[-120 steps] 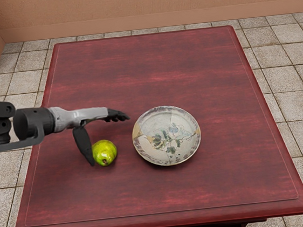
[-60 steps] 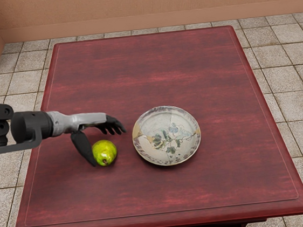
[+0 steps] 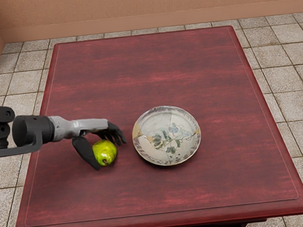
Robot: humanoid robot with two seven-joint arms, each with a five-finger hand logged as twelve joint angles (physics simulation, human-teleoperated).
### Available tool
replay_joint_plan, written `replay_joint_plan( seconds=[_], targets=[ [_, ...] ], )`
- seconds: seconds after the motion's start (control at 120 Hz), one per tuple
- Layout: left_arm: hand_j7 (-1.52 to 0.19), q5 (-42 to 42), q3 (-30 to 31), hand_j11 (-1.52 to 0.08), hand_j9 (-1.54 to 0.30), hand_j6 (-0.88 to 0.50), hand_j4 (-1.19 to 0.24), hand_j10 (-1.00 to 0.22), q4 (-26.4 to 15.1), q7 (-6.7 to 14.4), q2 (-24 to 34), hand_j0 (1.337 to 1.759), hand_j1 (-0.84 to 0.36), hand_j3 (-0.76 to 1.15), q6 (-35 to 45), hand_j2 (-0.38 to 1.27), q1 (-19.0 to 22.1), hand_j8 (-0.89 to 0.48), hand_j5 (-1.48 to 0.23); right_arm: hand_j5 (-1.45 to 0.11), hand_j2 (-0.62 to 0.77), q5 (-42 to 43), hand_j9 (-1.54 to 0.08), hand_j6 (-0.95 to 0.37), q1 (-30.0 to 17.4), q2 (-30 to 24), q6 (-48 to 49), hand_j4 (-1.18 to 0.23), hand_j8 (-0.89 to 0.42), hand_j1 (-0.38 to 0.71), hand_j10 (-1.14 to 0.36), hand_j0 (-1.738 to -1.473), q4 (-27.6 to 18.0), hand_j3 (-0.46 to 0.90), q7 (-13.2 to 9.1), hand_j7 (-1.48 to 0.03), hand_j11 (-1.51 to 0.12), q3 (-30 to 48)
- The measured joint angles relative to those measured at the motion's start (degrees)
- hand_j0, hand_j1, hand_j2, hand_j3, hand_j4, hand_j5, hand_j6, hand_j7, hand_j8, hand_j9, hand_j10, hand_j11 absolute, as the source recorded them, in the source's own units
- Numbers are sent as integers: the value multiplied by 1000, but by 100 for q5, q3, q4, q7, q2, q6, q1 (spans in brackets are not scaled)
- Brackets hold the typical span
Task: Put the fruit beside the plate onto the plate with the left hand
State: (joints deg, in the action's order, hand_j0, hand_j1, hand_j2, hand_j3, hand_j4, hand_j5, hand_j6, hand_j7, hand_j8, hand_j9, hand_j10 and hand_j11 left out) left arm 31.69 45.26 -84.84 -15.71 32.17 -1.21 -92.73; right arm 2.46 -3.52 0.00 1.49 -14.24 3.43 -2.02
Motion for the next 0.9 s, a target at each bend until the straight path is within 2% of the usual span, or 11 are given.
replay_joint_plan(
  seconds=[0.408,0.567,0.717,0.725,0.833,0.9],
  targets=[
    [-625,19,16,-639,-636,-454,-485,-468,14,71,0,1657,-160,0,3,164,27,-370,-614,-26,-4,0,-26,-20,0,0,0,-20,-20,-324,-20,-1658,0,0,1,-26,-26,0],
    [-685,25,26,-699,-696,-500,-526,-521,19,74,21,1657,-170,0,3,326,27,-432,-681,-26,-4,0,-26,-20,0,0,0,-20,-20,-324,-20,-1658,0,0,0,-26,-26,0],
    [-736,31,29,-743,-744,-468,-554,-499,19,72,70,1657,-189,0,1,358,18,-400,-737,-26,-4,0,-26,-20,0,0,0,-20,-20,-325,-20,-1658,0,0,0,-26,-26,0],
    [-739,31,28,-746,-747,-467,-556,-499,19,71,82,1657,-184,0,1,313,18,-401,-740,-26,-4,0,-26,-20,0,0,0,-20,-20,-325,-20,-1658,0,0,0,-26,-26,0],
    [-767,25,8,-771,-773,-450,-575,-503,20,59,150,1657,-194,0,-5,401,9,-395,-766,-26,-4,0,-26,-20,0,0,0,-20,-20,-325,-20,-1658,0,0,0,-26,-26,0],
    [-776,24,-20,-779,-782,-450,-581,-506,16,51,217,1657,-186,0,-33,361,-13,-396,-775,-26,-4,0,-26,-20,0,0,0,-20,-20,-325,-20,-1658,0,0,0,-26,-26,0]
  ],
)
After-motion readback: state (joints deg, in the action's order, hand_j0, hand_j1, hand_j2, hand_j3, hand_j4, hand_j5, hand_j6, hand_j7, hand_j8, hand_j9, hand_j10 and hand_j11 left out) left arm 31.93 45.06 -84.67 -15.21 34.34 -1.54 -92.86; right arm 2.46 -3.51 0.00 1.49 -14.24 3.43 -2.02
